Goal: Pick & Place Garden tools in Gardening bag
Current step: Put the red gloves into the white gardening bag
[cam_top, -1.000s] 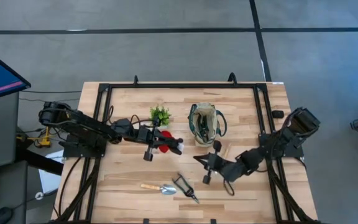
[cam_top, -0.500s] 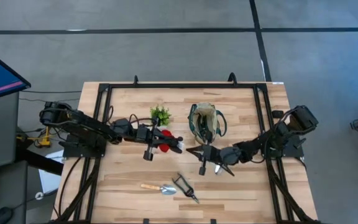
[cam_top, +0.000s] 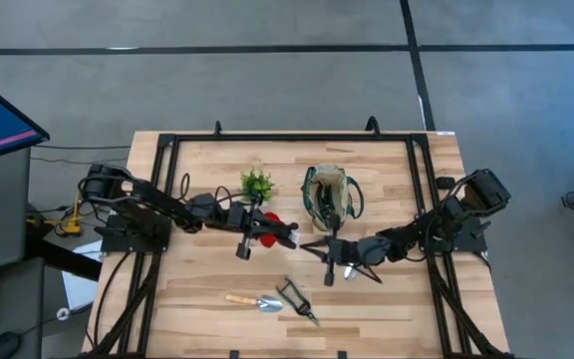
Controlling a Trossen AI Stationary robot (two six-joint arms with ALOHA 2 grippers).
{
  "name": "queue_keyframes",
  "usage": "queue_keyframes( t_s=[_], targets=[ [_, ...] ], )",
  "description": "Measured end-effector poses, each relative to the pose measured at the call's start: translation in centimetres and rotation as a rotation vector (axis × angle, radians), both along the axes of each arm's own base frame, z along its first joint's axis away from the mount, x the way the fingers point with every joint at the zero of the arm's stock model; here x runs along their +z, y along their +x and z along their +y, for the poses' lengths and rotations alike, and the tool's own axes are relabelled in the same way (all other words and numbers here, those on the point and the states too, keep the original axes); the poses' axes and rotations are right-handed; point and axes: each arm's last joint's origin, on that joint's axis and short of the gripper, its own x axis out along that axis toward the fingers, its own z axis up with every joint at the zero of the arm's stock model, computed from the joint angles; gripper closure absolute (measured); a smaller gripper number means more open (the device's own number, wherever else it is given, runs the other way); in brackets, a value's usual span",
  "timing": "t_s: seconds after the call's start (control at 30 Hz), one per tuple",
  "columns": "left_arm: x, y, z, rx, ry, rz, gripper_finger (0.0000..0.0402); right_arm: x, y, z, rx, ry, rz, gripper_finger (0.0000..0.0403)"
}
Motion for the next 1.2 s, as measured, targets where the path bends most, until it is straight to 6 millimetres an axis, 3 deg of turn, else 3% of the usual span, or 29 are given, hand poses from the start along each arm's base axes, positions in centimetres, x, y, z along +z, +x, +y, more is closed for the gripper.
queue_keyframes(
  t_s=[0.23, 0.6, 0.77, 0.93, 1.2],
  targets=[
    [0.0, 0.0, 0.2, 0.028, -0.007, 0.001, 0.0394, 0.2, -0.1, 0.2, 0.024, -0.096, -0.006, 0.0387],
    [-0.3, 0.2, 0.6, 0.088, -0.102, 0.027, 0.0394, 1.1, 0.0, 1.0, -0.027, -0.197, -0.033, 0.0238],
    [-1.0, 0.4, 0.6, 0.101, -0.128, 0.057, 0.0394, 1.6, 0.4, 0.9, -0.038, -0.199, -0.045, 0.0192],
    [-1.5, 0.9, 0.6, 0.096, -0.154, 0.08, 0.0394, 1.6, 0.6, 0.6, -0.046, -0.207, -0.044, 0.0185],
    [-1.4, 3.3, -0.3, 0.075, -0.138, 0.064, 0.0394, 1.3, 0.9, -0.2, -0.071, -0.164, -0.024, 0.0211]
  ],
)
